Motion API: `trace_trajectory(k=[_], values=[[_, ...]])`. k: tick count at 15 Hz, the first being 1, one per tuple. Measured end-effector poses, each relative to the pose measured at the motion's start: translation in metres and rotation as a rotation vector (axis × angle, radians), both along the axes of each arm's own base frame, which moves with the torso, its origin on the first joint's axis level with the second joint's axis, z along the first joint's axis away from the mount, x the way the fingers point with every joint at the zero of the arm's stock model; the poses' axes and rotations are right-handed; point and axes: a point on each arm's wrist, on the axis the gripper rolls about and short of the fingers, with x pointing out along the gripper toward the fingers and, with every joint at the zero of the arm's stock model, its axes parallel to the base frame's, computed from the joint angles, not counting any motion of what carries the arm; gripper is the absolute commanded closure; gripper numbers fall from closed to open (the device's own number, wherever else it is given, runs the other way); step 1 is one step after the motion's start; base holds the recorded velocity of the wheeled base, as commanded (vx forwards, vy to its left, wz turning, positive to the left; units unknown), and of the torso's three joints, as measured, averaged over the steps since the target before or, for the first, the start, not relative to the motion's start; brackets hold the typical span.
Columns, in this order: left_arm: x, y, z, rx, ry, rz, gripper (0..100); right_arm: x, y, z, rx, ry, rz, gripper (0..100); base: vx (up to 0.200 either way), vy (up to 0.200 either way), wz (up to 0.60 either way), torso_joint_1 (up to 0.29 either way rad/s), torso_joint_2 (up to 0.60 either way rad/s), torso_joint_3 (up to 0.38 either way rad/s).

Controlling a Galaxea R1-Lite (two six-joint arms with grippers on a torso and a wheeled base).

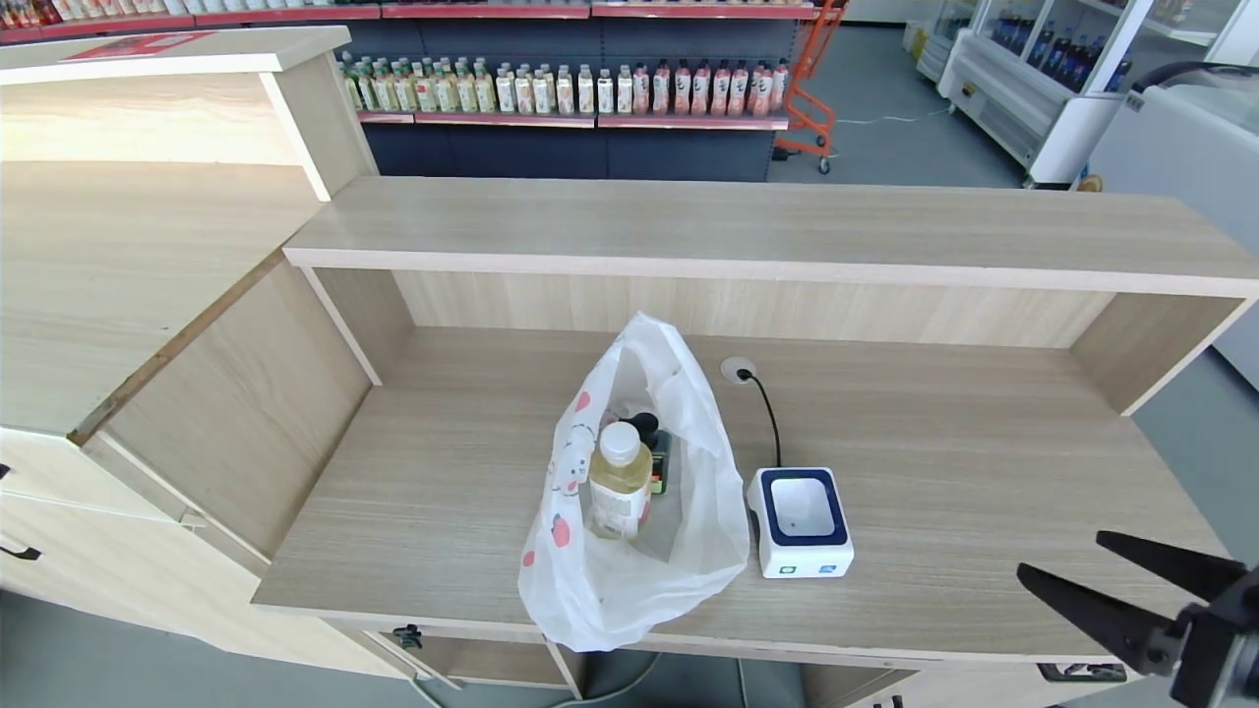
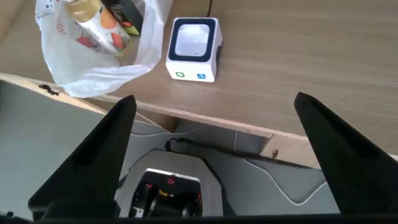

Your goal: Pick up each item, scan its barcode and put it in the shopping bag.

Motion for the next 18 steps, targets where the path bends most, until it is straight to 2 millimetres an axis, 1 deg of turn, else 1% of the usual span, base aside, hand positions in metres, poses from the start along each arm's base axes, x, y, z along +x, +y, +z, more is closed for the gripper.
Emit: trace_trajectory(k=[1, 3, 4, 5, 6, 9, 10, 14, 18], values=[[0.0, 0.0, 0.0, 0.0, 0.0, 0.0, 0, -0.03, -0.007, -0.009, -0.012, -0.017, -0.063, 0, 0.0, 0.0, 0.0, 0.0, 0.0, 0.0], [0.0, 0.0, 0.0, 0.0, 0.0, 0.0, 0, -0.074, -0.015, -0.027, -0.019, -0.088, -0.16, 0, 0.0, 0.0, 0.0, 0.0, 0.0, 0.0], [0.0, 0.0, 0.0, 0.0, 0.0, 0.0, 0, -0.09, -0.018, -0.043, -0.033, -0.08, -0.221, 0, 0.0, 0.0, 0.0, 0.0, 0.0, 0.0], [0.0, 0.0, 0.0, 0.0, 0.0, 0.0, 0, -0.101, -0.02, -0.059, -0.051, -0.047, -0.283, 0, 0.0, 0.0, 0.0, 0.0, 0.0, 0.0], [0.0, 0.0, 0.0, 0.0, 0.0, 0.0, 0, -0.107, -0.021, -0.068, -0.055, -0.069, -0.332, 0, 0.0, 0.0, 0.0, 0.0, 0.0, 0.0], [0.0, 0.0, 0.0, 0.0, 0.0, 0.0, 0, -0.115, -0.022, -0.074, -0.044, -0.151, -0.351, 0, 0.0, 0.0, 0.0, 0.0, 0.0, 0.0], [0.0, 0.0, 0.0, 0.0, 0.0, 0.0, 0, -0.116, -0.022, -0.074, -0.049, -0.168, -0.352, 100, 0.0, 0.0, 0.0, 0.0, 0.0, 0.0], [0.0, 0.0, 0.0, 0.0, 0.0, 0.0, 0, -0.121, -0.021, -0.076, -0.053, -0.24, -0.392, 100, 0.0, 0.0, 0.0, 0.0, 0.0, 0.0], [0.0, 0.0, 0.0, 0.0, 0.0, 0.0, 0, -0.123, -0.021, -0.077, -0.048, -0.258, -0.398, 100, 0.0, 0.0, 0.0, 0.0, 0.0, 0.0]])
